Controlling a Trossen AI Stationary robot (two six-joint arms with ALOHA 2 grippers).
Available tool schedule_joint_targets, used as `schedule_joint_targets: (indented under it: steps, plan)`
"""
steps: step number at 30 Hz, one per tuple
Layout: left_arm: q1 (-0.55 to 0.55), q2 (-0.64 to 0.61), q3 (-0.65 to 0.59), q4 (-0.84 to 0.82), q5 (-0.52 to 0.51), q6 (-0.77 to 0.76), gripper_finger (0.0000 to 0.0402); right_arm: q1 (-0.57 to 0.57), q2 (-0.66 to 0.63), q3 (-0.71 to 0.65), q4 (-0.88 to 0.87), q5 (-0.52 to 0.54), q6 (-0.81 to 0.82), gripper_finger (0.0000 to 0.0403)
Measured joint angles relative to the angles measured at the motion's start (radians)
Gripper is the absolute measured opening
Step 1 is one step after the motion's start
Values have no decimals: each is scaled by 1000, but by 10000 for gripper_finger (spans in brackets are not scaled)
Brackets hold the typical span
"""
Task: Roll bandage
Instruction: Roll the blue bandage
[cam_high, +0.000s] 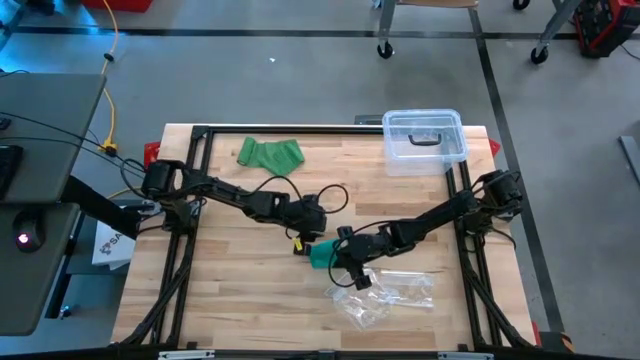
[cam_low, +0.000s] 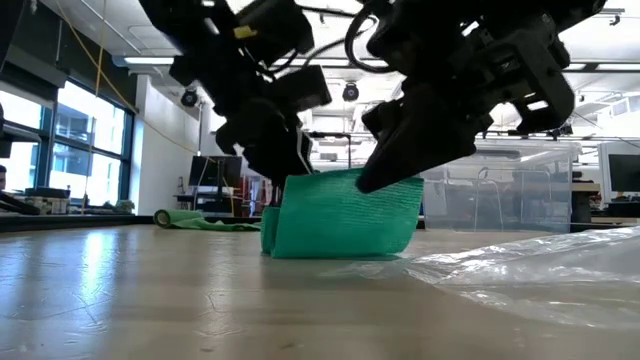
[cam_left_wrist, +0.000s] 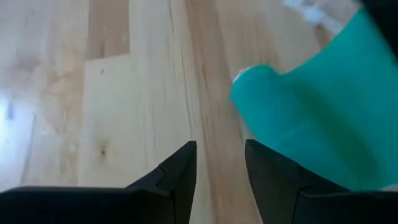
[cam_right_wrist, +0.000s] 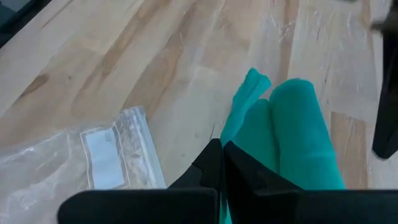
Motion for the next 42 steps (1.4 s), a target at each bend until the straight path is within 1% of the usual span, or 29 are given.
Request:
schedule_joint_targets:
  steps: [3, 6, 10, 13, 15, 16, 17, 19, 21, 25, 27, 30, 34, 36, 39, 42]
  plan:
    - [-2, 14, -1, 12, 4, -15, 130, 29, 0, 0, 7, 44, -26, 0]
    - [-3, 18, -1, 15, 48, -28, 130, 57, 0, 0, -1, 101, -66, 0]
    - [4, 5, -1, 18, 50, -77, 131, 87, 0, 0, -4, 168, -118, 0]
    - [9, -18, -1, 23, 91, -123, 138, 109, 0, 0, -13, 200, -150, 0]
    - [-6, -20, -1, 25, 126, -122, 147, 119, 0, 0, -24, 213, -149, 0]
    - [-22, -20, -1, 22, 126, -114, 152, 122, 0, 0, -27, 216, -144, 0]
    - [-39, -19, -1, 16, 114, -108, 157, 124, 0, 0, -28, 219, -140, 0]
    - [-71, -7, -1, 24, 51, -110, 167, 124, 0, 0, -28, 222, -133, 0]
    - [-92, 10, -1, 26, 3, -145, 177, 124, 0, 0, -29, 223, -132, 0]
    - [-98, 44, -1, 36, -9, -273, 190, 125, 0, 0, -29, 225, -124, 0]
    - [-100, 63, 1, 32, -7, -305, 190, 126, 0, 0, -29, 226, -131, 0]
    - [-100, 82, 4, 13, -14, -303, 190, 138, 0, 0, -25, 228, -150, 0]
    - [-100, 97, 2, -30, -80, -258, 189, 168, 0, 41, -73, 208, -158, 0]
    - [-99, 95, 2, -48, -109, -240, 188, 179, 0, 85, -121, 188, -158, 0]
    - [-99, 94, 3, -66, -156, -215, 188, 196, 0, 154, -224, 186, -161, 0]
    - [-99, 95, 3, -65, -172, -215, 188, 209, 0, 203, -283, 188, -167, 0]
